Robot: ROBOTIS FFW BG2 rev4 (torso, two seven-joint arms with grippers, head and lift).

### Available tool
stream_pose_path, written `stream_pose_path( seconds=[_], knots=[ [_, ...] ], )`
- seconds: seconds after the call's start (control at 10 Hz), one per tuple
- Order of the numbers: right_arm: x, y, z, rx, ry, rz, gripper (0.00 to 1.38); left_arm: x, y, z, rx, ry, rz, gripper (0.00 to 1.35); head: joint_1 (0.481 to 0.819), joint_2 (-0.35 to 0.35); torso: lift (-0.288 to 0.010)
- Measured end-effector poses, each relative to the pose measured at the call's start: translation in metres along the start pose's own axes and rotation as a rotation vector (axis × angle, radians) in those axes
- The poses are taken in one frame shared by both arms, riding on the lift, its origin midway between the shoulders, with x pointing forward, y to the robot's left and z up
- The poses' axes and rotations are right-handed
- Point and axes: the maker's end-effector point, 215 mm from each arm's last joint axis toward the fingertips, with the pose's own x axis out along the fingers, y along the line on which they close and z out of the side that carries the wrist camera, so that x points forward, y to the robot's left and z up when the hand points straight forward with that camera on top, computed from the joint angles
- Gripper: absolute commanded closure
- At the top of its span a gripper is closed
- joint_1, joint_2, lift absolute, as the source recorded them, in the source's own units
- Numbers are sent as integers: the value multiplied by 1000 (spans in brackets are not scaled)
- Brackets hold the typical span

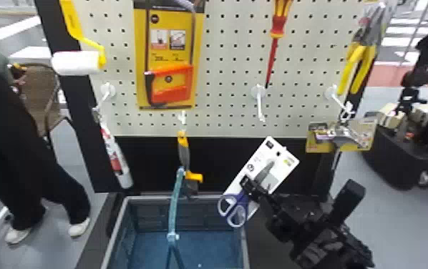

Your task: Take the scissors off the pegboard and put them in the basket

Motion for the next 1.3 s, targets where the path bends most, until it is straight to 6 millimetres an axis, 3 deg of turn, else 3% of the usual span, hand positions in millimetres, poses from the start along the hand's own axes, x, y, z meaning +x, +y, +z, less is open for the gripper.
stream_pose_path(
  seconds=[0.3,0.7,1.3],
  knots=[
    [13,9,-17,59,7,25,1174,0,-1,-1,-2,2,1,251,549,0,-100],
    [43,45,-38,135,28,108,1174,3,-3,-1,4,-2,-7,251,549,0,-100],
    [55,65,-70,195,93,156,1176,4,-4,-1,5,-4,-10,251,549,0,-100]
  ],
)
